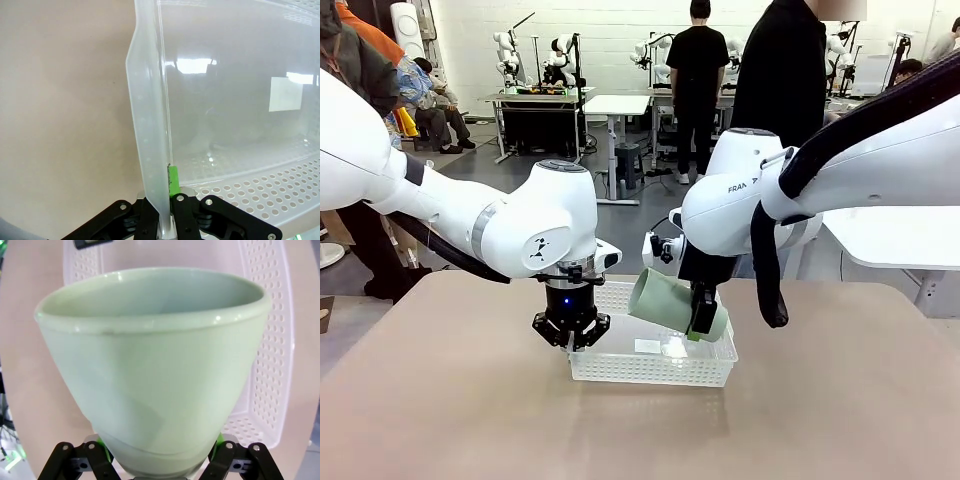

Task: Clean and organize the cups into the basket.
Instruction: Pick up the Organizing basket and move it to the center of the table, then pick up the Reusable plastic cup from the right side of the table and place it inside the Organizing basket.

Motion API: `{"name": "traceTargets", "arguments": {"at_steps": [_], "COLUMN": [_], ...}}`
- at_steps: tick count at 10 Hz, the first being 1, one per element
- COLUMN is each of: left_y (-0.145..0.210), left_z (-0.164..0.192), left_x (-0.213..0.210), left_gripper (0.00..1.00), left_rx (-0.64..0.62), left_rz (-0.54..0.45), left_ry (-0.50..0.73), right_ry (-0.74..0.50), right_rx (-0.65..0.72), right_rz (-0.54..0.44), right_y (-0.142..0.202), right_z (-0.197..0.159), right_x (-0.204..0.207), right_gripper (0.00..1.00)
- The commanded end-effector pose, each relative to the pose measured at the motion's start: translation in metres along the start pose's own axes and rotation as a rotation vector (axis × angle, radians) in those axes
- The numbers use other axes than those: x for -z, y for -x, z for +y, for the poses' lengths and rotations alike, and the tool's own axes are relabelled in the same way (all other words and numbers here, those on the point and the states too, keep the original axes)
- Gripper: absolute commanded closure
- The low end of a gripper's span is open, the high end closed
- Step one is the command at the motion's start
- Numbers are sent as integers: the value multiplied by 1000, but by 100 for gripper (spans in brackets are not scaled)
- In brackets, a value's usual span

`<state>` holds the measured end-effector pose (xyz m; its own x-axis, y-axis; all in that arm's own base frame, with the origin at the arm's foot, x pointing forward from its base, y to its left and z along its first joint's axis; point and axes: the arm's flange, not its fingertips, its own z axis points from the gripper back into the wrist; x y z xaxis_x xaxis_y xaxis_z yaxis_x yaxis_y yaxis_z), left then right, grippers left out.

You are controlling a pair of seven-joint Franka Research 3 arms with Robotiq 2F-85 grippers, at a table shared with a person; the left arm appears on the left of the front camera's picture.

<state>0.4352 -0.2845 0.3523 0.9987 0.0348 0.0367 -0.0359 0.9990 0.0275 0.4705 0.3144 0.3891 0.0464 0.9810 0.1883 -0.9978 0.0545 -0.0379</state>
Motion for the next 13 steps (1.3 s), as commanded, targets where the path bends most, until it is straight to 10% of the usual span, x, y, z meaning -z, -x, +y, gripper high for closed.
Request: {"name": "traceTargets", "arguments": {"at_steps": [1,11,13], "left_y": [1,1,1], "left_z": [-1,-1,-1], "left_x": [2,2,2], "left_gripper": [100,100,100], "left_rx": [2,2,2], "left_rz": [2,2,2], "left_ry": [-5,-5,-5], "right_ry": [-5,-97,-111], "right_rx": [-8,-16,-36], "right_rz": [-77,-73,-60], "right_y": [12,39,33], "right_z": [-3,-7,-5], "right_x": [15,63,62], "right_gripper": [20,20,1]}}
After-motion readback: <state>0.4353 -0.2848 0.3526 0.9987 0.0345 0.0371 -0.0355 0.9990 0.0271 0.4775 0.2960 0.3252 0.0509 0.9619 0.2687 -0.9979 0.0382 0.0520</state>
